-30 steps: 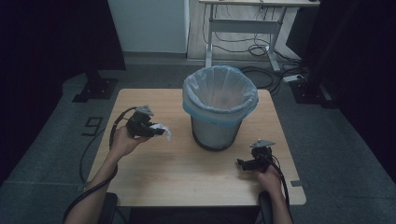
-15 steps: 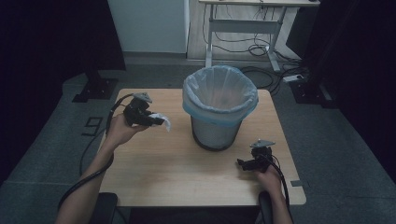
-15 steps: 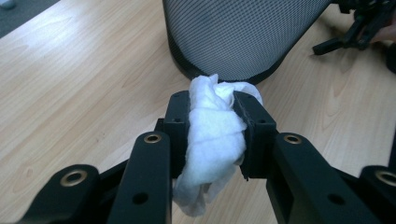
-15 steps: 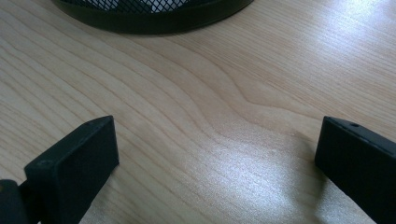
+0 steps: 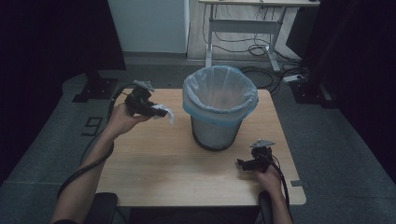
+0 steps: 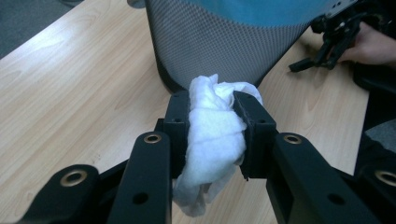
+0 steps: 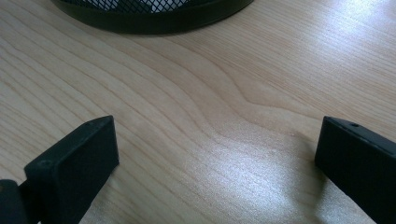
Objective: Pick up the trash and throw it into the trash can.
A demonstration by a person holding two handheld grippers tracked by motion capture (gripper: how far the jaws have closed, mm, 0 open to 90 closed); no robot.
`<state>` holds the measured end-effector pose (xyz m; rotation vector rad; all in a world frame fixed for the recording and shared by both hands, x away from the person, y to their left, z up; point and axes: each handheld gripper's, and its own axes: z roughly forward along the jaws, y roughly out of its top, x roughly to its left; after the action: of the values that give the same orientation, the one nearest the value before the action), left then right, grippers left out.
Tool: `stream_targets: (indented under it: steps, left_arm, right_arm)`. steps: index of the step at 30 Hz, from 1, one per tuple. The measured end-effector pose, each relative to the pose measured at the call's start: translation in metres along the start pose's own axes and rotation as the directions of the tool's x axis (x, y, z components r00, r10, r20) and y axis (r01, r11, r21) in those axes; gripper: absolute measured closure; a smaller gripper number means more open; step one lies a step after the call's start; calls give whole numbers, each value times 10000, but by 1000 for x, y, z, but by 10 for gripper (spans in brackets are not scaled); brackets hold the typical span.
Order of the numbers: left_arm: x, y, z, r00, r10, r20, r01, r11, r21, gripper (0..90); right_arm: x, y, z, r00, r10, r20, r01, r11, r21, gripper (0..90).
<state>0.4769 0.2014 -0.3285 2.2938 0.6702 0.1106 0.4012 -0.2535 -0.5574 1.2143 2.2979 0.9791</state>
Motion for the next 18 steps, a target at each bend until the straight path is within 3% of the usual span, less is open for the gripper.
stream_targets:
  steps: [18]
  left_arm:
    - [-6, 52, -25, 9994, 177, 313, -168, 9995, -265, 687]
  right_arm:
    - [0, 0, 0, 10000, -4, 0, 4, 10000, 4, 0]
